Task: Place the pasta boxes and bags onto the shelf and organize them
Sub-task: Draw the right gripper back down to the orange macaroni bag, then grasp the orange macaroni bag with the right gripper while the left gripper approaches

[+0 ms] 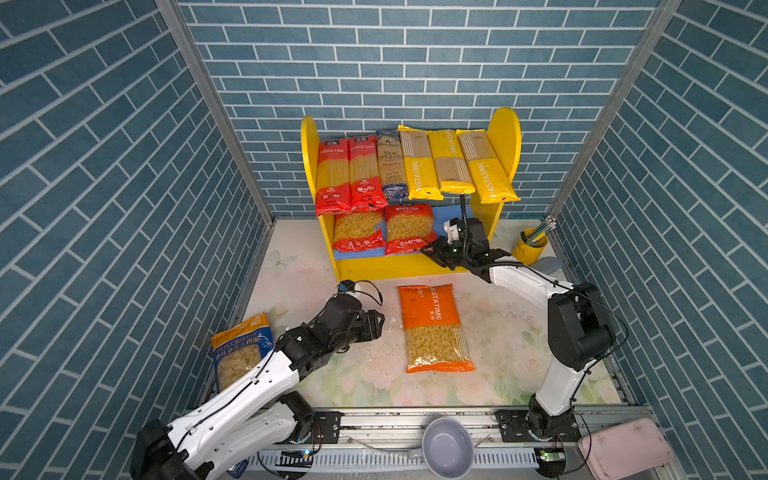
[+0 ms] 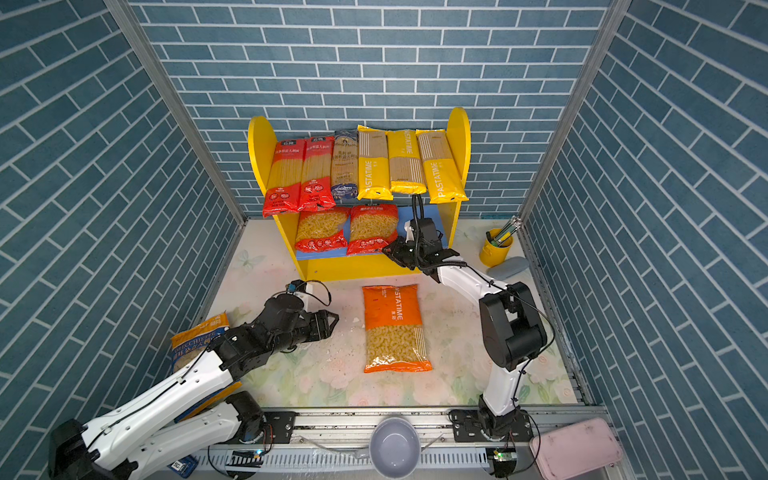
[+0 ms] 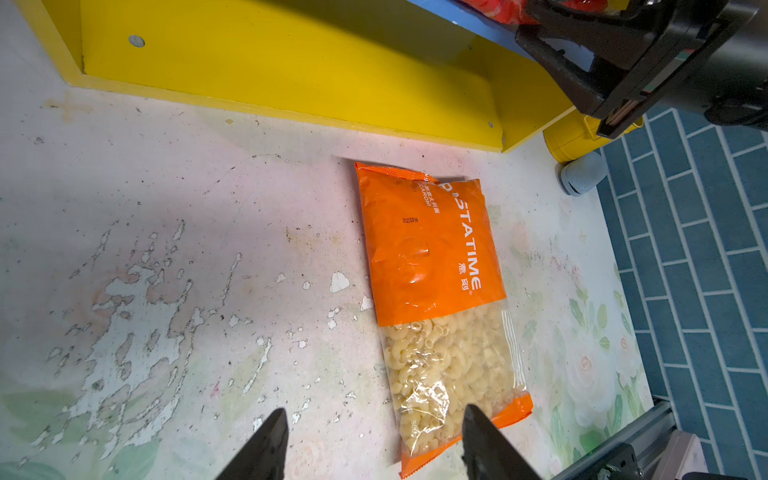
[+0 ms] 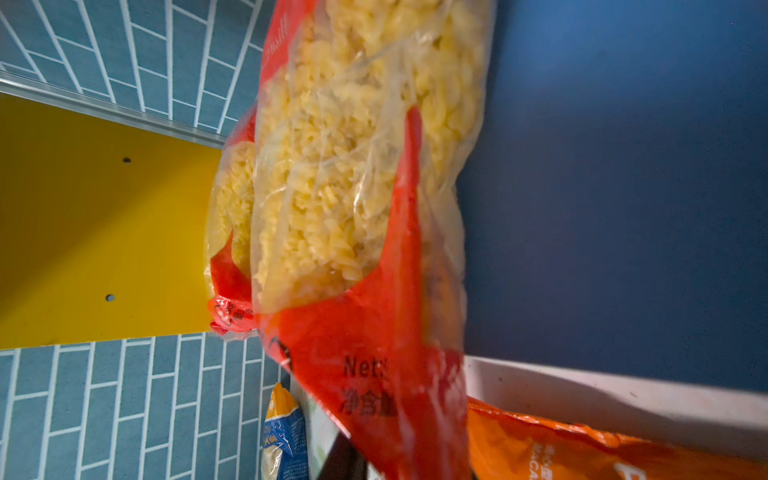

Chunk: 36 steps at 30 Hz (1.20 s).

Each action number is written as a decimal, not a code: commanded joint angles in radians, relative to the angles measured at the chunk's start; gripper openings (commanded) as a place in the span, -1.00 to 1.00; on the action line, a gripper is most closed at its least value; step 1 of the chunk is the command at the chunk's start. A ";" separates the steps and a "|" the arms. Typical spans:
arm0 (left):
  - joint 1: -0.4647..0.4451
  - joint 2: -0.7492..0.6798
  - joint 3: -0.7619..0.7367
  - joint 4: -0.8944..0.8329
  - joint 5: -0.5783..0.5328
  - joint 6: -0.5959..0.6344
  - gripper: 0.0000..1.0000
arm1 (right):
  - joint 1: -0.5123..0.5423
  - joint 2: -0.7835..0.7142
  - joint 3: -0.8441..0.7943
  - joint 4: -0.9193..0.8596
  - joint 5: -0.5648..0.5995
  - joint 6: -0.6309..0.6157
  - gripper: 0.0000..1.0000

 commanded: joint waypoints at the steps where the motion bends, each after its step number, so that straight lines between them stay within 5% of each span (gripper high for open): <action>1: -0.006 -0.011 -0.016 0.004 -0.006 -0.006 0.35 | -0.002 -0.005 0.043 -0.027 0.009 -0.055 -0.53; 13: -0.026 0.079 -0.044 0.138 0.021 -0.041 0.35 | 0.001 -0.268 -0.246 -0.140 -0.038 -0.132 -0.41; 24: -0.209 0.308 -0.040 0.250 -0.100 -0.117 0.56 | -0.023 -0.551 -0.550 -0.343 -0.006 -0.169 -0.29; 36: -0.251 0.519 -0.083 0.474 -0.024 -0.215 0.62 | -0.099 -0.547 -0.745 -0.262 -0.094 -0.207 0.09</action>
